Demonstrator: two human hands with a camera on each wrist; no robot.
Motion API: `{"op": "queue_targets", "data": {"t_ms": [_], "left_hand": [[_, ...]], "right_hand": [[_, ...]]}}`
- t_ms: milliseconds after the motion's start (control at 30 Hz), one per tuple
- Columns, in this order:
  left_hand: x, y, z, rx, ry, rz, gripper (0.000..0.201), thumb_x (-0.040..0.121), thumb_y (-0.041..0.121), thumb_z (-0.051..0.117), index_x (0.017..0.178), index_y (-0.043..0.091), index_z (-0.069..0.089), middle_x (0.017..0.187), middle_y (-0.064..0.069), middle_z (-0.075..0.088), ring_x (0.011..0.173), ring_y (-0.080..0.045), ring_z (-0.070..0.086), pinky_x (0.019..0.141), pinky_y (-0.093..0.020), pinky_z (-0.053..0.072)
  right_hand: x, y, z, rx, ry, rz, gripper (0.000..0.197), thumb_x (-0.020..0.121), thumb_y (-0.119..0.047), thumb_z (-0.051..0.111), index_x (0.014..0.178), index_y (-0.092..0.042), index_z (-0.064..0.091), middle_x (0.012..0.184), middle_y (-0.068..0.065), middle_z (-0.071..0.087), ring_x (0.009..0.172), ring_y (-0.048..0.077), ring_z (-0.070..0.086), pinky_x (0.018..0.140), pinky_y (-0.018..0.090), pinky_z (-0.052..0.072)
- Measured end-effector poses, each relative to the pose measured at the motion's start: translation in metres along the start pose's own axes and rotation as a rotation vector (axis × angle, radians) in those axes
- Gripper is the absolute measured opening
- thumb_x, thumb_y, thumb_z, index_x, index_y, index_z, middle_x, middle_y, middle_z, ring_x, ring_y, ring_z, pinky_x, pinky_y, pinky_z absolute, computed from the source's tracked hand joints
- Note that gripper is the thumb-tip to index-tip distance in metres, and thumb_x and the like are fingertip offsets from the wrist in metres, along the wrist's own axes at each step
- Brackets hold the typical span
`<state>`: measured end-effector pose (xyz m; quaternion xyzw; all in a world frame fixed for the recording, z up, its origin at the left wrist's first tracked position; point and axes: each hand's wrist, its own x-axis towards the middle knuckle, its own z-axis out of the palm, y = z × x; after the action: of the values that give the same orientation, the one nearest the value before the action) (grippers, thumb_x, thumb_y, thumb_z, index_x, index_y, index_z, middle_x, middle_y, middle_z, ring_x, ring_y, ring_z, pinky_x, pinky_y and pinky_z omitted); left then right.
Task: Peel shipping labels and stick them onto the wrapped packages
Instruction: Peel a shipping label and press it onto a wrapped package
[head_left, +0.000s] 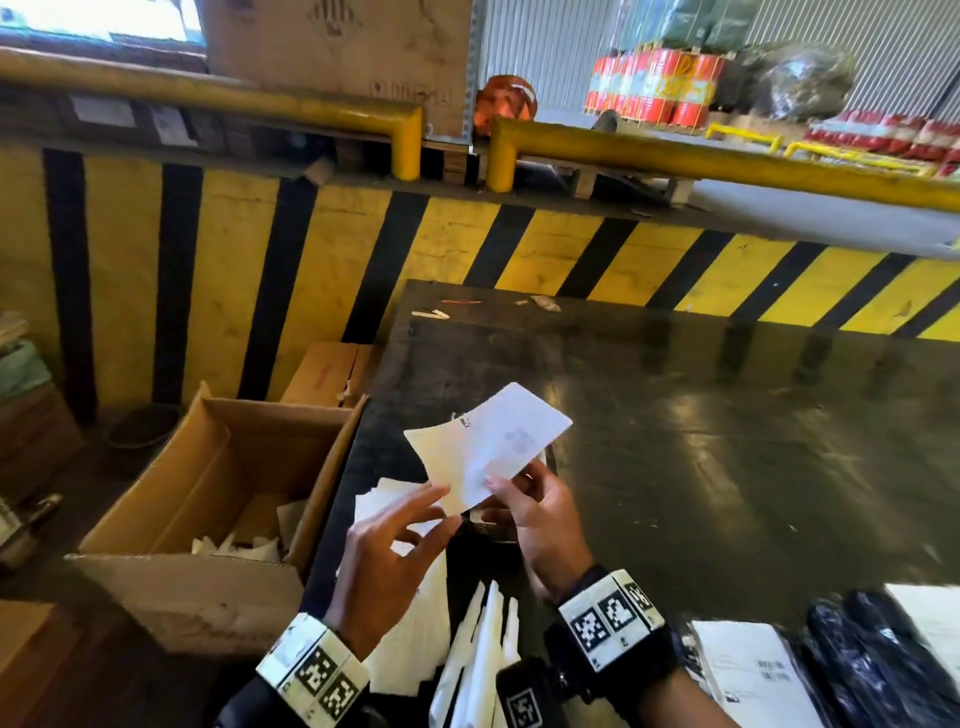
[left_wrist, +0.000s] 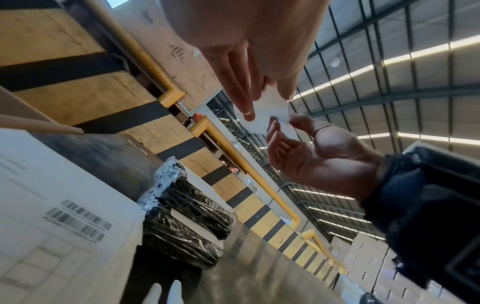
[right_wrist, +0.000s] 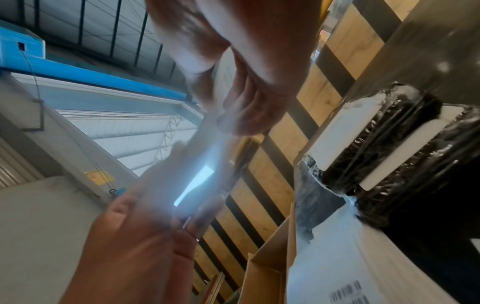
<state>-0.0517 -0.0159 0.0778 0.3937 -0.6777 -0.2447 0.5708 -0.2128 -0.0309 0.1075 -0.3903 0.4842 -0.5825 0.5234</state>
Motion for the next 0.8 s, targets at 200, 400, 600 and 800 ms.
{"op": "queue_targets", "data": {"t_ms": [200, 400, 600, 800], "left_hand": [[0.007, -0.013, -0.008, 0.048, 0.004, -0.078, 0.038, 0.076, 0.056, 0.059, 0.106, 0.033, 0.062, 0.079, 0.014, 0.068, 0.063, -0.006, 0.066, 0.053, -0.011, 0.049], [0.037, -0.035, -0.013, -0.108, -0.194, -0.452, 0.027, 0.082, 0.041, 0.068, 0.096, 0.018, 0.071, 0.089, -0.001, 0.074, 0.080, -0.016, 0.068, 0.062, -0.021, 0.053], [0.056, -0.046, 0.016, -0.097, -0.210, -0.582, 0.005, 0.083, 0.012, 0.069, 0.082, 0.010, 0.073, 0.077, -0.003, 0.074, 0.060, -0.004, 0.063, 0.052, -0.013, 0.046], [0.091, -0.057, 0.044, -0.119, -0.192, -0.668, 0.010, 0.086, 0.011, 0.065, 0.088, 0.003, 0.070, 0.083, -0.005, 0.074, 0.064, -0.007, 0.069, 0.051, -0.013, 0.048]], "right_hand": [[0.016, -0.004, -0.020, -0.104, 0.008, -0.043, 0.023, 0.085, 0.003, 0.061, 0.102, -0.013, 0.064, 0.100, 0.007, 0.073, 0.097, 0.025, 0.068, 0.083, 0.037, 0.056], [0.018, 0.003, -0.038, -0.293, -0.248, 0.129, 0.022, 0.087, 0.004, 0.058, 0.103, -0.010, 0.064, 0.100, 0.006, 0.073, 0.095, 0.016, 0.069, 0.082, 0.027, 0.056], [0.045, 0.015, -0.052, -0.364, -0.197, 0.190, 0.026, 0.086, 0.000, 0.063, 0.109, -0.011, 0.059, 0.102, 0.011, 0.071, 0.094, 0.021, 0.069, 0.084, 0.033, 0.057], [0.086, 0.009, -0.062, -0.434, -0.066, 0.126, 0.019, 0.088, -0.006, 0.062, 0.105, -0.011, 0.057, 0.097, 0.010, 0.072, 0.078, 0.012, 0.070, 0.058, 0.017, 0.052]]}}
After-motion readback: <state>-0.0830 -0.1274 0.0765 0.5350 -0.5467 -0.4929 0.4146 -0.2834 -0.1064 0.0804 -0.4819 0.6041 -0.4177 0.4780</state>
